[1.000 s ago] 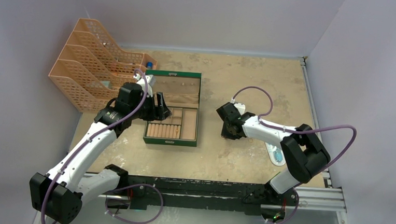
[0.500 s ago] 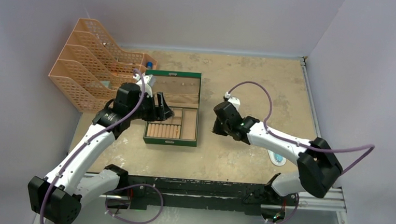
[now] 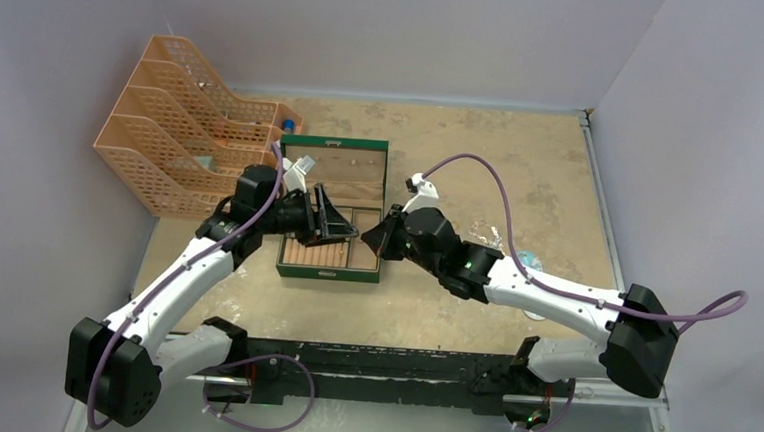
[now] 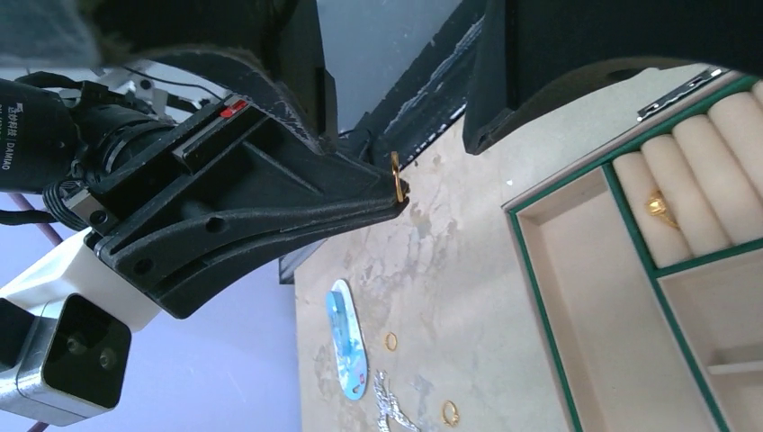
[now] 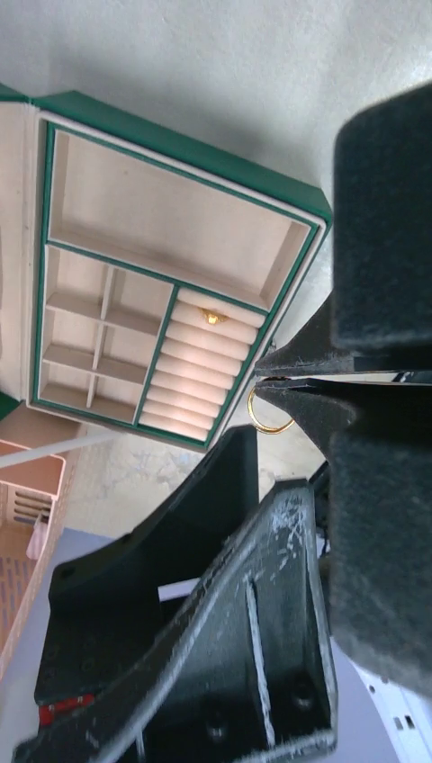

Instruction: Organize the mixed jewelry

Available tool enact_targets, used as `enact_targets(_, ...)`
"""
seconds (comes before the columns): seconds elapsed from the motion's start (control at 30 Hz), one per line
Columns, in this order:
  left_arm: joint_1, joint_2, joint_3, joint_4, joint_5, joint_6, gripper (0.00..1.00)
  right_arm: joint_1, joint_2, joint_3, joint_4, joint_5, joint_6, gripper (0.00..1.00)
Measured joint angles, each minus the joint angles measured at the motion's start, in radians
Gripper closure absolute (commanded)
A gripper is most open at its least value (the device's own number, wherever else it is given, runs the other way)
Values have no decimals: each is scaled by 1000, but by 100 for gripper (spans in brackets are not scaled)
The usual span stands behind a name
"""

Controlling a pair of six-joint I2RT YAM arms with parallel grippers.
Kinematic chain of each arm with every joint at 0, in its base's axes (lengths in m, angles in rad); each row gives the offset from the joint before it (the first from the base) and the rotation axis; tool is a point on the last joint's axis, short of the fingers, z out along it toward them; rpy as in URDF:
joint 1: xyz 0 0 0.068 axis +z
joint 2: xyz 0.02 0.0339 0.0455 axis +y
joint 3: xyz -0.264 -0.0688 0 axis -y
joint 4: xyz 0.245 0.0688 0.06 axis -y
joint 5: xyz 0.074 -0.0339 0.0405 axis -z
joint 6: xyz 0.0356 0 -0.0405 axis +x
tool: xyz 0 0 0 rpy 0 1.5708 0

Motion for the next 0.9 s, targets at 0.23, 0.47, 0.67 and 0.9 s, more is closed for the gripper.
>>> enact_targets(0.23,0,24,-21,73,70,-86,61,4,3,0,44,-19,16,100)
enact_targets(0.47,0,47,-29,105,93,-111,81,4,3,0,66,-33,15,100)
enact_targets(0.67,0,54,-37,112,97,-120,100,4,3,-5,71,-43,11,100)
enact_targets(0.9,0,56,-37,113,99,-114,100,4,3,-9,73,-42,21,76)
